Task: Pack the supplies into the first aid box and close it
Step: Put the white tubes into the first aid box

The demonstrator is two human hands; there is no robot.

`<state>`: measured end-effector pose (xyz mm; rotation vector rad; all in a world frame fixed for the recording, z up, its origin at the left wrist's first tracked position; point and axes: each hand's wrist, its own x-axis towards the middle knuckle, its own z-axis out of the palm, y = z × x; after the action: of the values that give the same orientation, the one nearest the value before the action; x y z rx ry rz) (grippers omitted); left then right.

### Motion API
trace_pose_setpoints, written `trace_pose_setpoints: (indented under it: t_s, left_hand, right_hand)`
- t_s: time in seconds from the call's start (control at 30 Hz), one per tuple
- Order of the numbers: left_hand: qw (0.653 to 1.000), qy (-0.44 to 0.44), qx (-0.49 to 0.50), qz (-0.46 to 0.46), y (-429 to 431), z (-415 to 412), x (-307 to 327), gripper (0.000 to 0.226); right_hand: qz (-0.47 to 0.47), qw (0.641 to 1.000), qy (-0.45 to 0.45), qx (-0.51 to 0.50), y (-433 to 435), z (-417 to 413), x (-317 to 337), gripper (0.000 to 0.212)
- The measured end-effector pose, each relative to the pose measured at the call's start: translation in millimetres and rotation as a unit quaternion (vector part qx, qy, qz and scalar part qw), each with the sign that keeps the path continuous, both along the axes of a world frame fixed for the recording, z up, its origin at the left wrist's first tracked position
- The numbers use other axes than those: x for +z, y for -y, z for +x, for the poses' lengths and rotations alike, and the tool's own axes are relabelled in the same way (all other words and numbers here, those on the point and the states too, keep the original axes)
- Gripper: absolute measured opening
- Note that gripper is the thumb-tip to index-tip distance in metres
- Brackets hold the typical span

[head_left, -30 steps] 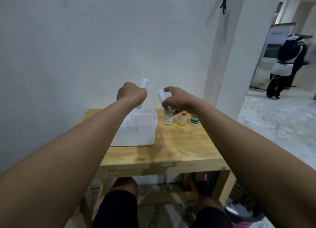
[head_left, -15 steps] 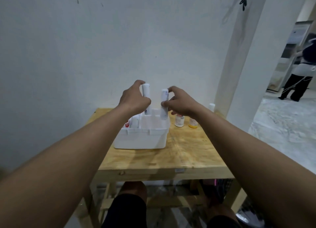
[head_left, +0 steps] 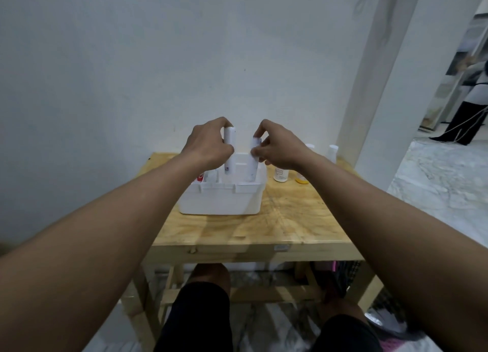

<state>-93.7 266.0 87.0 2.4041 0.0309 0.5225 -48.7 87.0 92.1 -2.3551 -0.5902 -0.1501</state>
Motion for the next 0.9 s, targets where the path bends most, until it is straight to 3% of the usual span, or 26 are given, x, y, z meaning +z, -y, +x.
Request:
trace_pose_setpoints:
  t_s: [0.1, 0.23, 0.43, 0.77, 0.9]
  left_hand:
    - [1.0, -0.007, -0.005, 0.011, -1.3, 0.9, -0.7, 0.031]
    - [0.998, -0.031, -0.019, 0.058, -1.4, 2.6, -1.1, 0.028]
    - [0.983, -0.094, -0.044, 0.15, 4.3, 1.5, 2.0, 0.021]
    - [0.96, -0.16, -0.052, 0.222, 12.0, 0.0, 4.4, 0.027]
    - [0.952, -0.18, -0.047, 0.242, 11.2, 0.7, 5.0, 0.019]
  right_hand:
    - [-0.014, 1.0, 0.0, 0.002, 0.7, 0.4, -0.6, 0.025]
    - [-0.088, 0.996, -0.004, 0.025, -0.2, -1.3, 1.2, 0.047]
    - [-0.184, 0.982, 0.012, 0.038, -3.8, -5.3, 0.9, 0.033]
    - [-0.23, 0.972, -0.003, 0.054, -4.6, -9.8, 0.6, 0.031]
    - [-0.231, 0.97, -0.033, 0.069, -2.0, -12.5, 2.2, 0.029]
